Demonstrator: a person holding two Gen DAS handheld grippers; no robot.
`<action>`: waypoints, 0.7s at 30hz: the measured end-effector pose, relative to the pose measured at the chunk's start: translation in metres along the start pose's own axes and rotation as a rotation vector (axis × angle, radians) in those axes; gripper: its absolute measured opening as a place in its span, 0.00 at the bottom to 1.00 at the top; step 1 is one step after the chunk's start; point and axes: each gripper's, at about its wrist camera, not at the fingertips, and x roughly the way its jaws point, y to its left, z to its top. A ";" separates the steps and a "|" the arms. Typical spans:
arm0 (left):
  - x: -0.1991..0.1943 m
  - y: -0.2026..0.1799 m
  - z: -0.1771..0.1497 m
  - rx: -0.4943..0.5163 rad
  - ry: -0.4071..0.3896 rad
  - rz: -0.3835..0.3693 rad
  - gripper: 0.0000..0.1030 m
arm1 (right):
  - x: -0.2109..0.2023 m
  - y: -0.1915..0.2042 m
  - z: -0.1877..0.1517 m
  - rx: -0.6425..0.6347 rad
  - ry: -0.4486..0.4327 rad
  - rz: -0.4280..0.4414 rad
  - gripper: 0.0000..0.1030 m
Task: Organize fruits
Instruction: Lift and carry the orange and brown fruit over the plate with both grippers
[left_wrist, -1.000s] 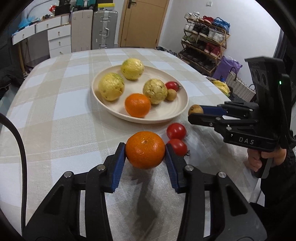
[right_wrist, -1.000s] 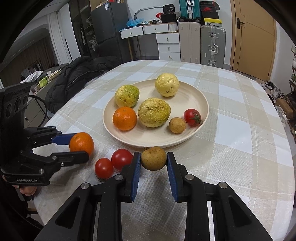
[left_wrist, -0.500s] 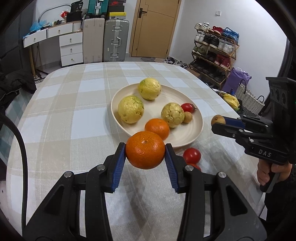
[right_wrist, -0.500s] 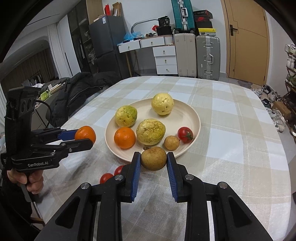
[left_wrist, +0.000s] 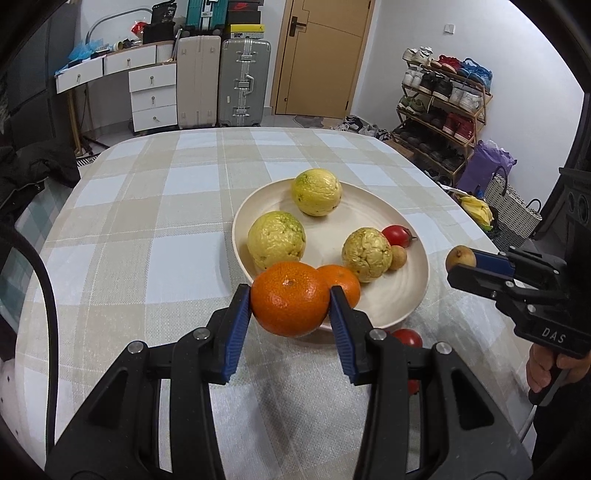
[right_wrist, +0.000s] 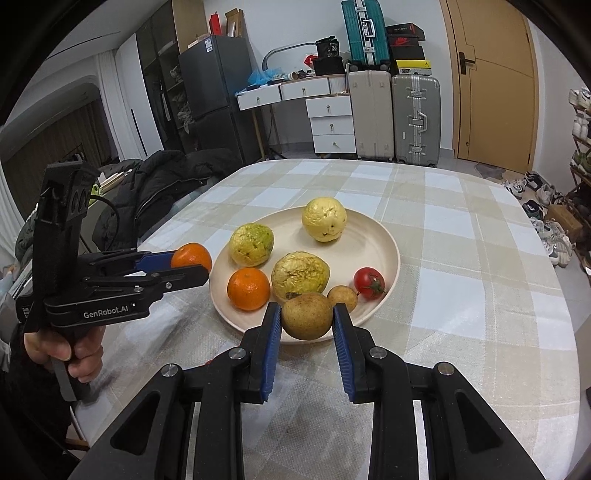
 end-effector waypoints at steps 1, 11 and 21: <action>0.002 0.000 0.001 0.000 0.002 0.001 0.38 | 0.001 0.000 0.000 0.000 0.002 0.001 0.28; 0.023 -0.001 0.010 0.017 0.027 0.011 0.38 | 0.010 0.002 0.004 -0.011 0.016 0.008 0.28; 0.034 0.000 0.017 0.004 0.030 0.002 0.38 | 0.021 0.002 0.007 -0.013 0.035 0.012 0.28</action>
